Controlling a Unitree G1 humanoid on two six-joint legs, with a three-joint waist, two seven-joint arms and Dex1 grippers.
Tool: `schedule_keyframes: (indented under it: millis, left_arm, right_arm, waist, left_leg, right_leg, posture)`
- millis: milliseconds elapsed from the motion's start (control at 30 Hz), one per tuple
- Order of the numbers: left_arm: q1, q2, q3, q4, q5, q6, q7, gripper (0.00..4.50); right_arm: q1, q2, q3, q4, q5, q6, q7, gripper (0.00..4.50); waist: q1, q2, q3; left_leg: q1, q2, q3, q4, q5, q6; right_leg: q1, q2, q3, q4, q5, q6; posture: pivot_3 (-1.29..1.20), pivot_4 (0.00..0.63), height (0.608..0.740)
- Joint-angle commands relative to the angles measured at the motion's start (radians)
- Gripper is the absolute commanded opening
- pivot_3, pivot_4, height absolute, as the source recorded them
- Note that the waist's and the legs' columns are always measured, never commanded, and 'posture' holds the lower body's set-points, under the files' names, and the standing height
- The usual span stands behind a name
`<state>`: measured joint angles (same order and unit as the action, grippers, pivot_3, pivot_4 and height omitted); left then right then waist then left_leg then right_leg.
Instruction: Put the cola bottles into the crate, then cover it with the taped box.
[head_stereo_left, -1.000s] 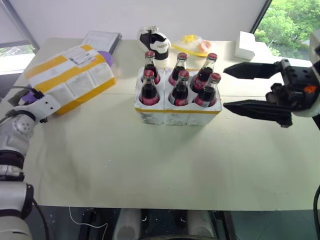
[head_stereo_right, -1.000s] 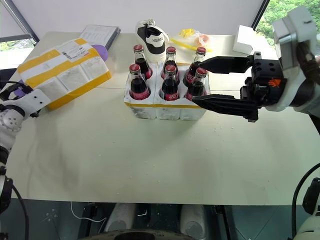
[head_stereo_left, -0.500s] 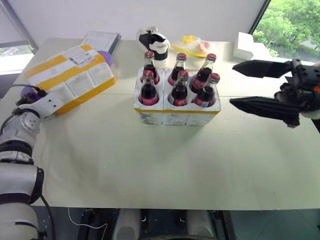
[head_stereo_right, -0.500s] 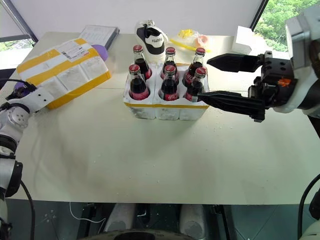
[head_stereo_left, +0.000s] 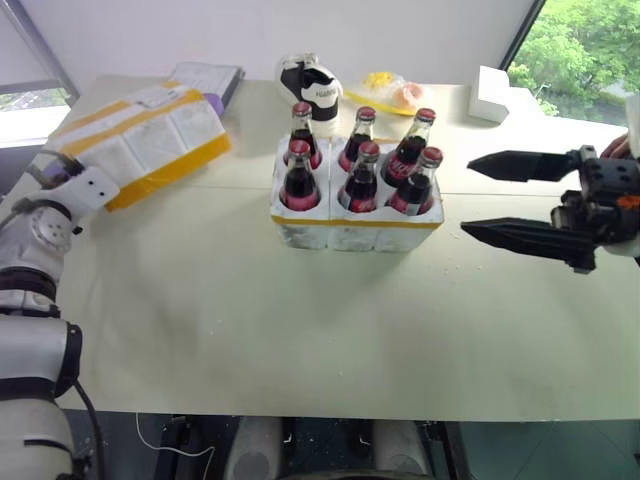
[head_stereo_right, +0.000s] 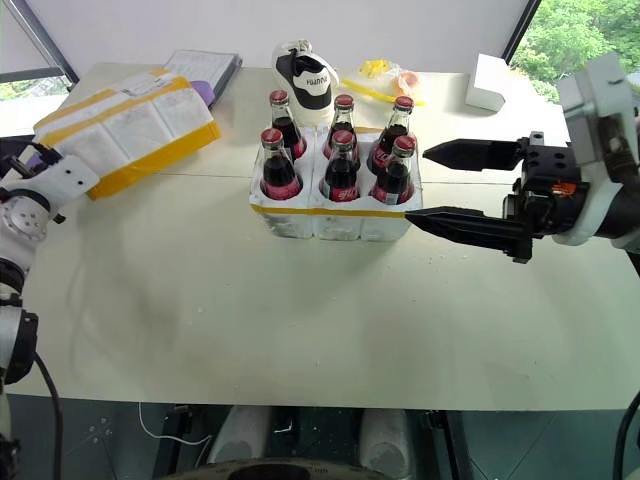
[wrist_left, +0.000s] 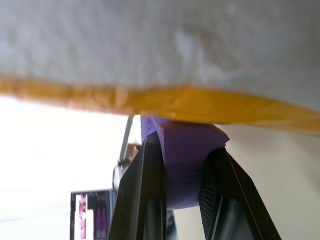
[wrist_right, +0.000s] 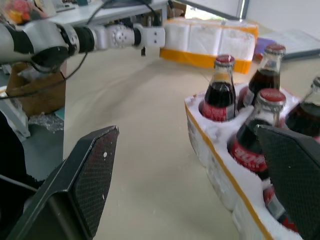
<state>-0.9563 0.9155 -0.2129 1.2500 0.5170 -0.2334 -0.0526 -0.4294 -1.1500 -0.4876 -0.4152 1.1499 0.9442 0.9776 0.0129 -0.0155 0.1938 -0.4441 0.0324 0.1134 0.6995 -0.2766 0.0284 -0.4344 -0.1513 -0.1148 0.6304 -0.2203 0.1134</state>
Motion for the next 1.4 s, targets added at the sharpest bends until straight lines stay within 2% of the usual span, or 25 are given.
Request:
schedule_keyframes:
  millis: [33, 167, 367, 533, 667, 900, 1133, 1267, 1400]
  left_arm:
    - [-0.075, 0.065, 0.047, -0.134, -0.059, -0.085, -0.085, 0.28]
    - [-0.103, 0.092, 0.089, -0.288, -0.121, -0.107, -0.209, 0.28]
    - [-0.102, 0.068, 0.132, -0.583, -0.224, -0.025, -0.403, 0.28]
    - [-0.056, 0.013, 0.114, -0.927, -0.257, 0.133, -0.555, 0.28]
    - [-0.065, -0.046, 0.090, -1.071, -0.246, 0.234, -0.620, 0.28]
    - [-0.085, -0.119, 0.001, -1.170, -0.149, 0.257, -0.659, 0.28]
    - [-0.116, -0.168, -0.055, -1.105, -0.054, 0.154, -0.614, 0.28]
    - [-0.101, -0.156, -0.054, -1.127, -0.014, 0.138, -0.622, 0.28]
    - [-0.065, -0.148, -0.050, -1.173, 0.032, 0.163, -0.624, 2.30]
  right_arm:
    - [0.042, -0.028, -0.073, 0.007, -0.055, -0.036, 0.031, 4.50]
    - [0.105, -0.021, -0.114, 0.011, -0.082, -0.043, 0.046, 4.50]
    - [0.178, 0.006, -0.137, 0.012, -0.113, -0.064, 0.047, 4.50]
    - [0.200, 0.015, -0.141, 0.024, -0.133, -0.079, 0.050, 4.50]
    - [0.202, 0.026, -0.142, 0.034, -0.138, -0.084, 0.038, 4.50]
    - [0.212, 0.053, -0.156, 0.024, -0.131, -0.084, 0.010, 4.50]
    - [0.226, 0.073, -0.183, 0.007, -0.114, -0.075, -0.024, 4.50]
    - [0.241, 0.074, -0.200, 0.000, -0.106, -0.075, -0.036, 4.50]
    - [0.244, 0.080, -0.208, -0.002, -0.096, -0.077, -0.049, 4.50]
  waist:
    - [0.001, -0.002, 0.000]
    - [0.000, -0.004, 0.001]
    - [-0.001, -0.004, 0.001]
    - [0.001, -0.004, 0.001]
    - [0.000, -0.004, 0.001]
    - [0.000, -0.004, 0.001]
    - [0.001, -0.004, 0.001]
    - [0.001, -0.004, 0.001]
    - [0.001, -0.004, 0.001]
  left_leg:
    - [0.000, 0.000, 0.000, 0.000, 0.000, 0.000]
    - [-0.001, 0.000, -0.001, 0.000, 0.001, -0.001]
    - [0.000, 0.000, 0.000, 0.000, 0.002, -0.003]
    - [0.000, 0.000, 0.001, 0.001, 0.003, -0.004]
    - [0.001, -0.001, 0.001, 0.001, 0.003, -0.004]
    - [0.001, -0.001, 0.001, 0.001, 0.003, -0.005]
    - [0.001, -0.001, 0.000, 0.001, 0.003, -0.005]
    - [0.002, -0.001, -0.001, 0.001, 0.003, -0.005]
    - [0.002, -0.001, -0.001, 0.001, 0.003, -0.005]
  right_leg:
    - [0.000, 0.000, 0.000, 0.000, 0.000, 0.000]
    - [0.000, 0.000, 0.000, 0.000, 0.000, 0.000]
    - [0.000, 0.000, 0.000, 0.000, 0.000, 0.000]
    - [0.002, 0.001, 0.000, 0.000, 0.000, 0.000]
    - [0.002, 0.001, 0.000, 0.000, 0.000, 0.001]
    - [0.003, 0.002, 0.000, 0.000, -0.001, 0.001]
    - [0.004, 0.001, 0.000, -0.001, -0.001, 0.001]
    - [0.004, 0.002, 0.000, 0.000, -0.001, 0.001]
    - [0.004, 0.001, 0.000, 0.000, -0.001, 0.001]
  posture:
    - [0.00, 0.150, 0.740]
    - [0.00, 0.150, 0.740]
    - [0.00, 0.150, 0.740]
    - [0.00, 0.150, 0.740]
    - [0.00, 0.150, 0.740]
    - [0.00, 0.150, 0.740]
    - [0.00, 0.150, 0.740]
    - [0.00, 0.150, 0.740]
    - [0.00, 0.150, 0.740]
